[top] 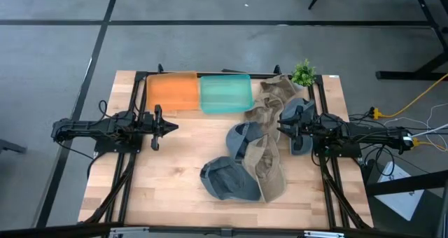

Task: Pick & Place hat

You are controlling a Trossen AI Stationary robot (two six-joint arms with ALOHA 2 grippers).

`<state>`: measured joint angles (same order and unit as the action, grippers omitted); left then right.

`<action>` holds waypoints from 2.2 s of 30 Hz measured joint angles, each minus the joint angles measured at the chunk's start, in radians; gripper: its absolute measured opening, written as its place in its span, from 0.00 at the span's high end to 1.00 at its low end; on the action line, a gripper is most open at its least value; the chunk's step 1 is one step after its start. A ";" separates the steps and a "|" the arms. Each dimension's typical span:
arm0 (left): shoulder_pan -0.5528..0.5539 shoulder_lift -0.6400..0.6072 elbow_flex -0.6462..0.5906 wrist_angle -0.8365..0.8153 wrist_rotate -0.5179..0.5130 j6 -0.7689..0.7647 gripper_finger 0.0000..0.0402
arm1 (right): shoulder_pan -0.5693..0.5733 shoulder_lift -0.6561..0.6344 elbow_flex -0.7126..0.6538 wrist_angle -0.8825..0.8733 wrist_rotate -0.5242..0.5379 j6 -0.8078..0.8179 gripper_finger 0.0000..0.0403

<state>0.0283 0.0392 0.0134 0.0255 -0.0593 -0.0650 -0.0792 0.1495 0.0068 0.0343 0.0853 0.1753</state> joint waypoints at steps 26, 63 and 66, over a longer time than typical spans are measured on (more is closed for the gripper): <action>0.000 0.000 0.000 0.000 0.000 0.000 0.96 | 0.060 0.607 0.776 -0.541 0.001 0.000 0.61; 0.000 0.000 0.000 0.000 0.000 0.000 0.96 | 0.250 1.102 0.879 -0.138 -0.192 0.494 0.61; 0.000 0.000 0.000 0.000 0.000 0.000 0.96 | 0.251 1.102 0.881 -0.145 -0.269 0.534 0.61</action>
<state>0.0281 0.0394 0.0135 0.0257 -0.0593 -0.0650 0.1722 1.2514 0.8875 -0.1109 -0.1838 0.7088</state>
